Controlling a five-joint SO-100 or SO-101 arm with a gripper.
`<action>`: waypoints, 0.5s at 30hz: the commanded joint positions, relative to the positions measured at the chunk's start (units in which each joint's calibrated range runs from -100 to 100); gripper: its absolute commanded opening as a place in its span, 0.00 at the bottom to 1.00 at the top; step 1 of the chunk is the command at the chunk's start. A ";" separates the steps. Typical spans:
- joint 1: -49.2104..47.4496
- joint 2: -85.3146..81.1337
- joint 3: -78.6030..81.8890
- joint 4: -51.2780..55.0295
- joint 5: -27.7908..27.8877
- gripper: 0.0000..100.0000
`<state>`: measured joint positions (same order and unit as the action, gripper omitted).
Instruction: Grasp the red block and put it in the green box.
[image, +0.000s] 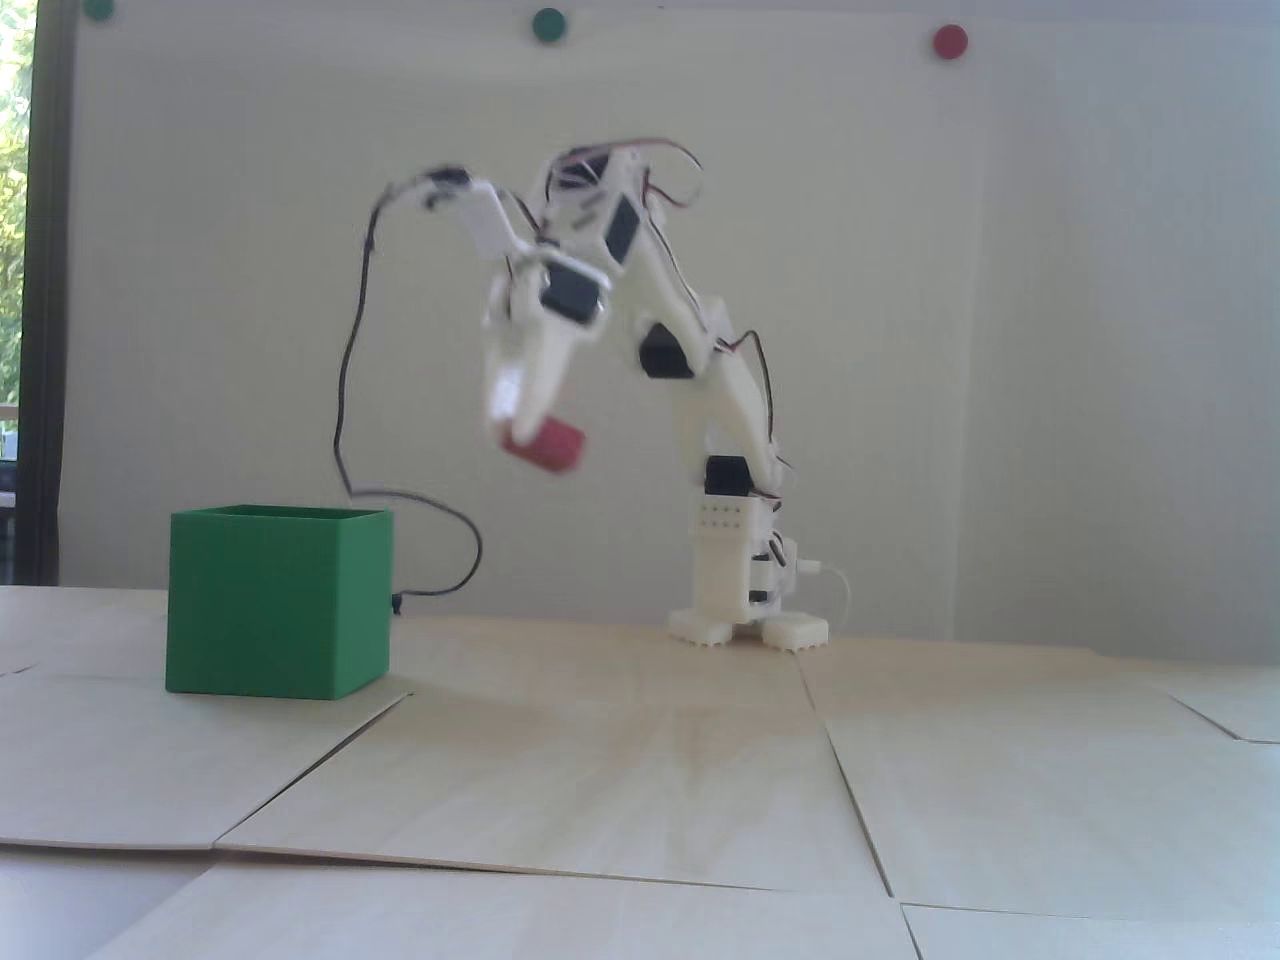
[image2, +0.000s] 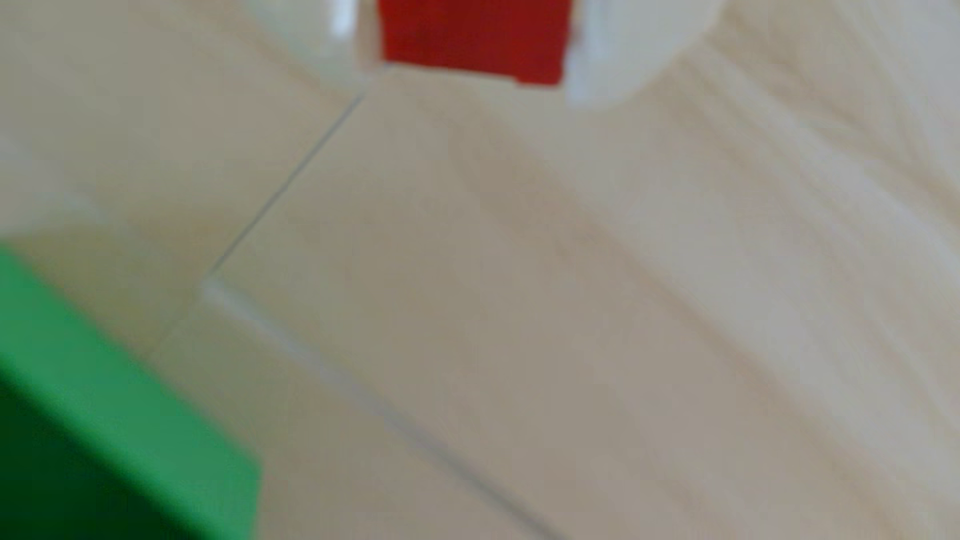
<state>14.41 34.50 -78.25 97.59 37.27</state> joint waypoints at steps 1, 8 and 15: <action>3.57 -17.09 0.07 1.65 -0.05 0.02; 5.74 -29.88 23.32 1.65 2.34 0.02; 6.95 -42.12 41.51 0.89 4.37 0.02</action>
<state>20.37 3.36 -43.06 97.59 40.15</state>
